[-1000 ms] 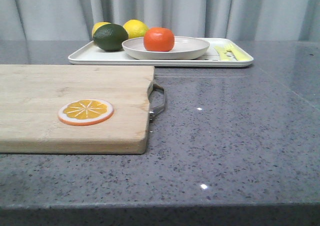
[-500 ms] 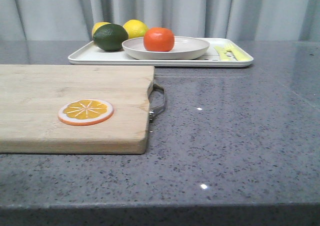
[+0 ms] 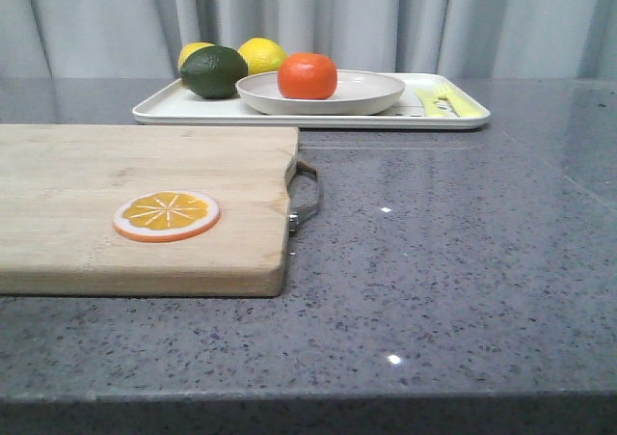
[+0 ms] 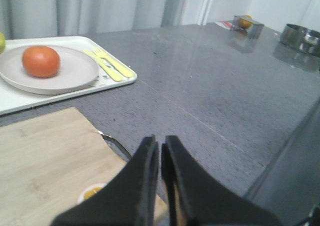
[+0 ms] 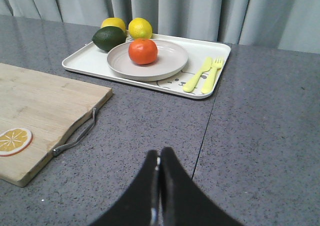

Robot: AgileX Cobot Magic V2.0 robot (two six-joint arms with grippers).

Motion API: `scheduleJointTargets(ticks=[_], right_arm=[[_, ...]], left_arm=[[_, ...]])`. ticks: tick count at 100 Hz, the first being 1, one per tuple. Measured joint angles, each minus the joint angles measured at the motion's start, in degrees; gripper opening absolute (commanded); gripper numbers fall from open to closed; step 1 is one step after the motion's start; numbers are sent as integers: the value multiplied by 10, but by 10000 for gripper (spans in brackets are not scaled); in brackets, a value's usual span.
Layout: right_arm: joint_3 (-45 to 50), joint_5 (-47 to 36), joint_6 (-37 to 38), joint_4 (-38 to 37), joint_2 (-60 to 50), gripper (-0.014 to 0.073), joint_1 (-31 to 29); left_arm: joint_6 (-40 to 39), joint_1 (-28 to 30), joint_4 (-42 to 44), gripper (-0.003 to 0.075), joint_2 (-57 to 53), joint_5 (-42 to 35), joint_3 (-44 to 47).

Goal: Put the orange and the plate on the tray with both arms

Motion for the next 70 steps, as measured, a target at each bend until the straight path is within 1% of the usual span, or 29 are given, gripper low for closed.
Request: scheduleJointTargets(ticks=[16, 26, 38, 54, 70], right_arm=[[0, 0, 0, 0, 0, -74, 0], [0, 0, 0, 0, 0, -74, 0], [0, 0, 0, 0, 0, -74, 0], [0, 0, 0, 0, 0, -74, 0], [0, 0, 0, 0, 0, -74, 0]], left_arm=[[0, 45, 12, 6, 1, -28, 0], [0, 73, 36, 6, 2, -38, 2], [0, 115, 73, 6, 2, -71, 13], [0, 183, 95, 6, -19, -88, 43], [0, 251, 109, 6, -74, -102, 97]])
